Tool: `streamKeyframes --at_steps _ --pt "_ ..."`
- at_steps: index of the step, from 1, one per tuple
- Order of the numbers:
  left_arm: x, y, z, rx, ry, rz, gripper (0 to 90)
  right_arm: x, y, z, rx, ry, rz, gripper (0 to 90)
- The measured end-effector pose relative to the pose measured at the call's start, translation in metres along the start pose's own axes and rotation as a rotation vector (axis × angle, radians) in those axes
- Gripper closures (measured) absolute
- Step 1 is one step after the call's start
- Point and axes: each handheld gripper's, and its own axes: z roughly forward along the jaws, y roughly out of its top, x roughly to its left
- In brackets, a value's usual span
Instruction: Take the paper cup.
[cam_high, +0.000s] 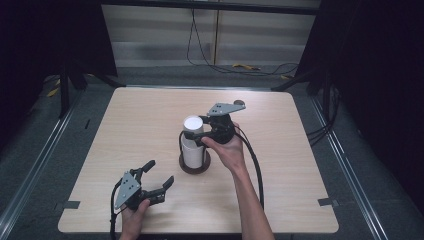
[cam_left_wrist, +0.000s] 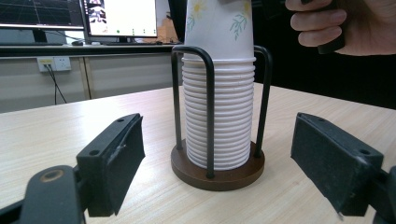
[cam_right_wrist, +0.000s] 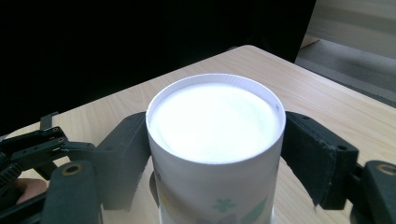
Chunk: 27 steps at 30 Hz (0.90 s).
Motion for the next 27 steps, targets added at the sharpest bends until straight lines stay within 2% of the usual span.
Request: streamKeyframes --at_steps 3,7,21,23,27 --pt "-0.0001 0.0 -0.0001 0.0 0.001 -0.001 17.0 0.0011 0.0018 0.0005 -0.001 0.01 -0.012 30.4" --pt "-0.0002 0.0 -0.0001 0.0 0.002 0.0 17.0 0.001 0.0024 0.0001 0.007 0.009 -0.018 32.6" --pt "-0.0008 -0.0003 0.0002 -0.005 0.003 -0.007 17.0 0.0004 0.008 -0.0066 -0.044 0.01 -0.02 33.6" --pt "-0.0011 -0.0004 0.0 -0.005 0.009 -0.014 17.0 0.0009 0.0091 -0.0077 -0.07 0.012 -0.014 33.9" --pt "-0.0014 -0.0004 0.0002 -0.007 0.006 -0.015 17.0 0.0015 0.0091 -0.0083 -0.074 0.007 -0.02 34.1"
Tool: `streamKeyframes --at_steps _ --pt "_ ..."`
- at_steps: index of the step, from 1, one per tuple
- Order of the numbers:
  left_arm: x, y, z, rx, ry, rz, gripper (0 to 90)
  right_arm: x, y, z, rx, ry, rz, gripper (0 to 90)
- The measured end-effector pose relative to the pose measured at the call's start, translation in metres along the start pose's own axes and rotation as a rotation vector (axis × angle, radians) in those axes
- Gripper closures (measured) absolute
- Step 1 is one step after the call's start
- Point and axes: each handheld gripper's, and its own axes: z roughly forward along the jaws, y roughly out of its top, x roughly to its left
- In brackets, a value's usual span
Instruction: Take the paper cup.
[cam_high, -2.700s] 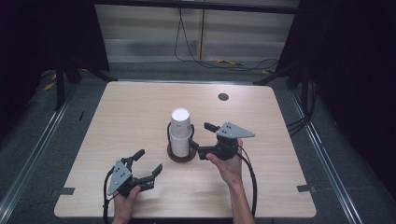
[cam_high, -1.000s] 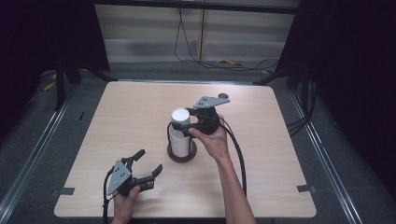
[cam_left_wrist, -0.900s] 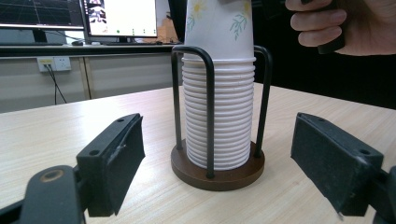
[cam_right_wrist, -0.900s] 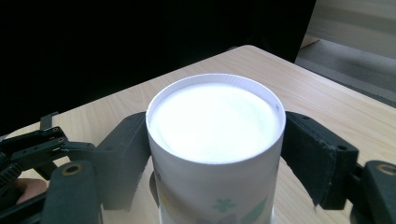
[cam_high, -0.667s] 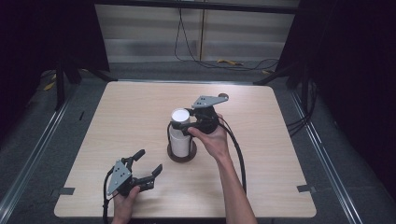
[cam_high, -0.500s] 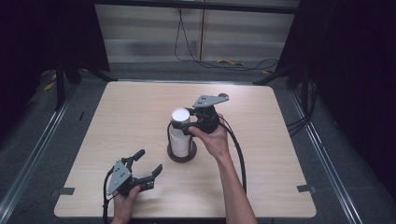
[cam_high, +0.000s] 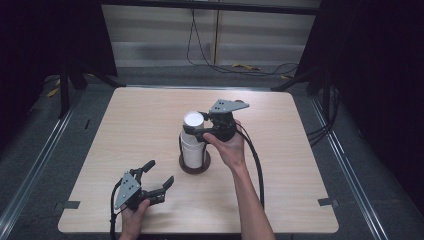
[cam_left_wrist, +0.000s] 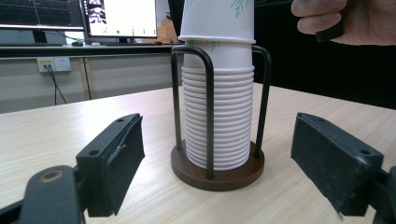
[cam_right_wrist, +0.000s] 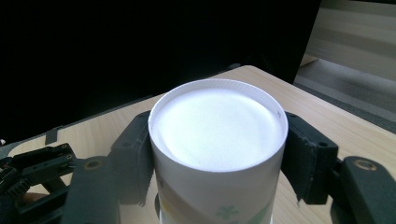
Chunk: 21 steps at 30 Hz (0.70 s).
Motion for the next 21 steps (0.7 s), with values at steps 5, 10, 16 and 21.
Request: streamKeyframes --at_steps 5,10,16,21 --pt "0.0 0.0 0.0 -0.002 0.001 0.0 16.9 0.001 0.001 -0.003 -0.02 -0.001 0.002 34.3" --pt "0.0 0.0 0.0 -0.001 0.003 0.001 16.9 0.002 0.003 -0.007 -0.045 -0.003 0.004 34.5" --pt "0.001 0.0 -0.001 0.003 0.009 0.007 15.8 0.002 0.006 -0.012 -0.077 -0.01 0.012 35.1" --pt "0.001 0.0 0.0 0.002 0.017 0.006 15.8 0.002 0.007 -0.015 -0.101 -0.01 0.02 35.3"
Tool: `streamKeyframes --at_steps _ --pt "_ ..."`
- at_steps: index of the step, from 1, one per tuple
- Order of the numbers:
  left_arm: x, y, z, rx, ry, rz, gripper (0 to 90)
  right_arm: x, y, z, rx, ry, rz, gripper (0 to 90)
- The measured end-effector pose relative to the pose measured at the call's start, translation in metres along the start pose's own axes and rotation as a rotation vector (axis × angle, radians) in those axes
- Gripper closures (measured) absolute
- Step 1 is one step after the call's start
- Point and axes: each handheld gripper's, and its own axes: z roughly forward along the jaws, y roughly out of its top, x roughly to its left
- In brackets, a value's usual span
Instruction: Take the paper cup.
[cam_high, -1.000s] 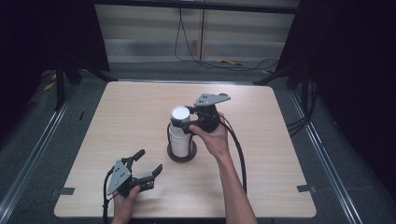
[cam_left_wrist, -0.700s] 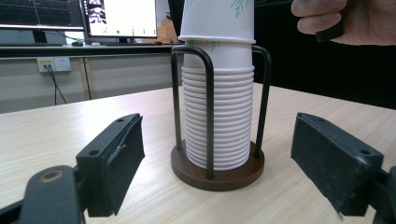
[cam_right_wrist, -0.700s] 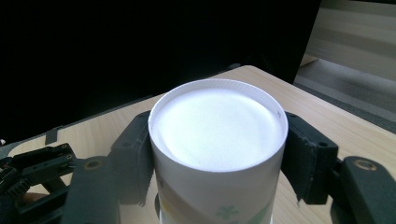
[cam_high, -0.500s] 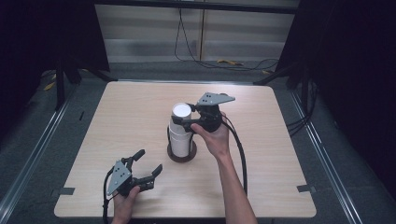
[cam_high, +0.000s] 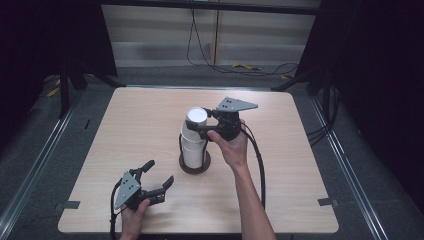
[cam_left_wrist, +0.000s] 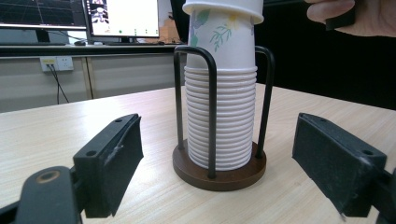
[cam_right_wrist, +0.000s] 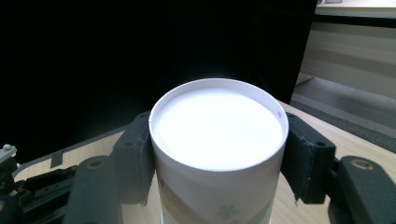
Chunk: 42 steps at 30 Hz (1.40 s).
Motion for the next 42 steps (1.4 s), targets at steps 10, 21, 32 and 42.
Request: streamKeyframes --at_steps 10,21,32,42 --pt "0.0 0.0 0.0 -0.001 -0.001 0.0 15.8 0.0 0.004 -0.007 -0.058 0.008 0.013 35.7" --pt "0.0 0.0 0.0 -0.001 -0.007 -0.004 18.1 -0.003 0.007 -0.017 -0.11 0.02 0.03 36.0" --pt "0.0 0.0 0.0 0.0 -0.016 -0.006 17.4 -0.007 0.015 -0.026 -0.176 0.042 0.058 36.1" --pt "0.0 0.001 0.001 0.014 0.0 0.003 17.9 -0.008 0.017 -0.035 -0.188 0.034 0.057 36.1"
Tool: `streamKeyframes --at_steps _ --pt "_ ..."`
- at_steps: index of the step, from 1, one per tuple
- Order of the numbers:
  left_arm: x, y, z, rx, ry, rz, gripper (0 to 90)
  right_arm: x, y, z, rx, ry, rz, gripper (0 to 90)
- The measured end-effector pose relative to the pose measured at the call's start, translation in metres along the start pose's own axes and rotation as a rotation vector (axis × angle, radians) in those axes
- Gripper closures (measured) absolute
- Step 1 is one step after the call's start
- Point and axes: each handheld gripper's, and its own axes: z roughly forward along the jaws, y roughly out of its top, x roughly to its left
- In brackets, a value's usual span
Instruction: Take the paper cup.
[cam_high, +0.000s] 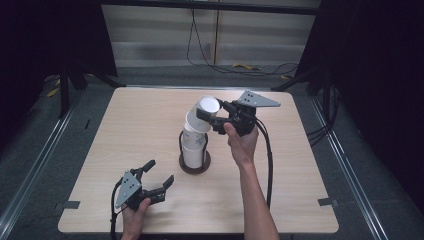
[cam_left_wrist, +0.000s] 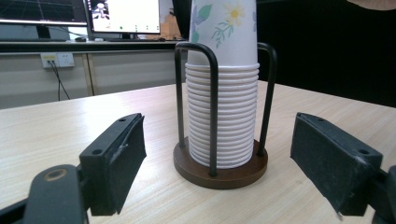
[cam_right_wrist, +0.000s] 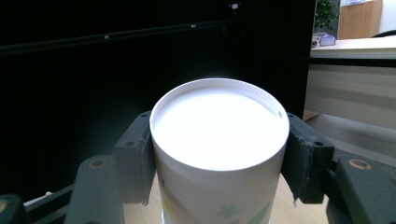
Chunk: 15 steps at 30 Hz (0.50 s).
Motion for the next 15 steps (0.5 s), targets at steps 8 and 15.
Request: streamKeyframes --at_steps 8,15 --pt "0.001 0.0 0.001 0.009 -0.006 -0.01 16.4 -0.001 0.0 -0.018 -0.014 -0.018 0.012 36.0" --pt "0.001 0.001 0.001 0.007 0.0 -0.005 15.4 -0.003 -0.007 -0.036 -0.009 -0.038 0.017 36.1"
